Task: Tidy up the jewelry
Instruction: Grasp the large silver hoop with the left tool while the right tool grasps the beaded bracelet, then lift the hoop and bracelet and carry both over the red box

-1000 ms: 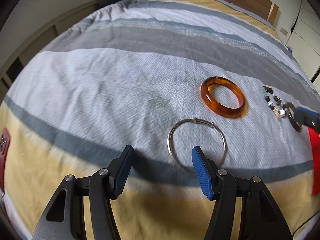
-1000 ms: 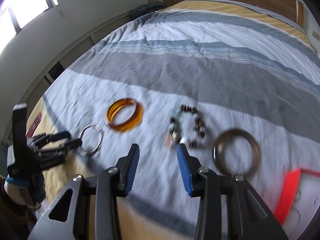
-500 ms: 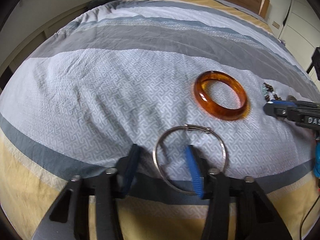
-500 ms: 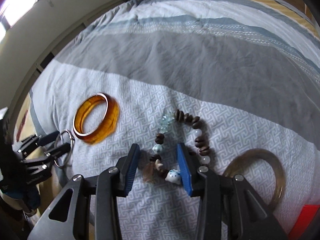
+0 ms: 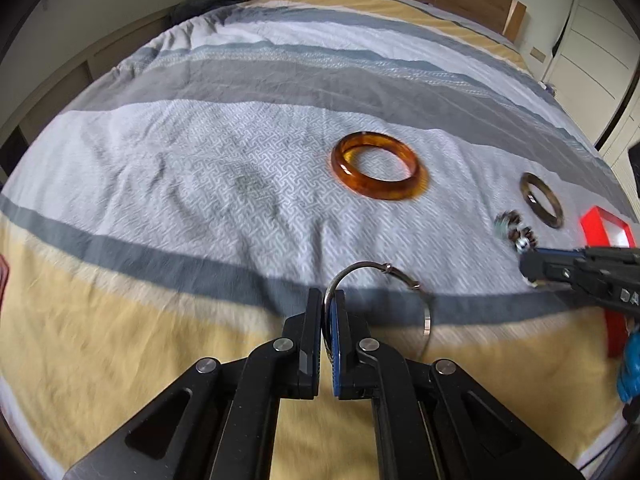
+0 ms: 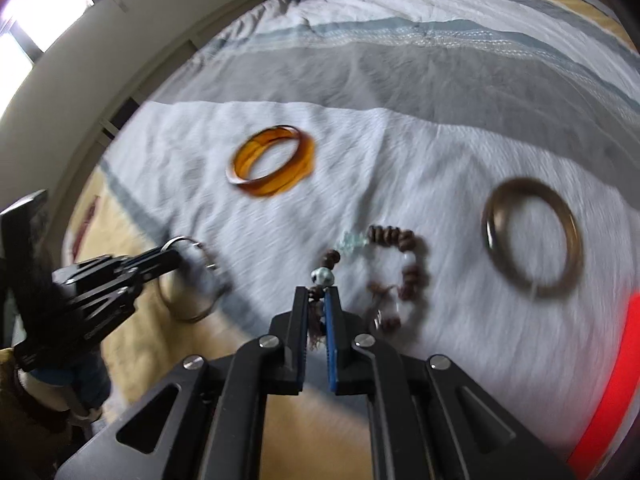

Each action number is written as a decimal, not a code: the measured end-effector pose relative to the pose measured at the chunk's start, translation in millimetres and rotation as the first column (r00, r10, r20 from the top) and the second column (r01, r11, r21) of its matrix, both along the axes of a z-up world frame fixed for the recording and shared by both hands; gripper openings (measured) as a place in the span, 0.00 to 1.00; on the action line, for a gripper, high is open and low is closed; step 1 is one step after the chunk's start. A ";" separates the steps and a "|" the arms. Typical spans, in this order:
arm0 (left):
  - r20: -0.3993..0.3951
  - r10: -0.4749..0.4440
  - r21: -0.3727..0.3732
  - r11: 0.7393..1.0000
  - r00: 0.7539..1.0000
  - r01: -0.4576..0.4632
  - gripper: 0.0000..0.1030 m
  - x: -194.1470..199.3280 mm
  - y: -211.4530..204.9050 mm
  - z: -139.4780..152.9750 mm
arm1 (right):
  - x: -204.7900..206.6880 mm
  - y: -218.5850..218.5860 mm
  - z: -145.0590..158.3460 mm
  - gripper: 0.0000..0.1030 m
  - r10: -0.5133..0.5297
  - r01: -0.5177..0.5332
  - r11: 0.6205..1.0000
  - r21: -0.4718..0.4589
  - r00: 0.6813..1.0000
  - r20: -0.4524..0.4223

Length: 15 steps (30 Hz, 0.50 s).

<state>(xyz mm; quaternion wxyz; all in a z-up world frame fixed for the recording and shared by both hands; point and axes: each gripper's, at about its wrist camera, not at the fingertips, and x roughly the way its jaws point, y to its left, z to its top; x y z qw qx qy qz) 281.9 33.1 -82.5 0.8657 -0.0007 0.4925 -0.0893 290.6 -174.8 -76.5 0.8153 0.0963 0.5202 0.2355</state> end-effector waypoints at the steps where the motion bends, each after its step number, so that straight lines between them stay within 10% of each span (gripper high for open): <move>1: 0.006 0.000 0.003 1.000 1.000 0.000 0.04 -5.2 -0.2 4.7 | -9.3 -2.3 6.2 0.07 -0.002 0.002 1.000 0.019 1.000 0.006; 15: 0.127 -0.062 0.060 0.997 0.990 0.055 0.04 -93.7 -33.5 90.7 | -127.5 -51.2 104.4 0.07 -0.090 0.067 0.988 0.139 0.982 0.168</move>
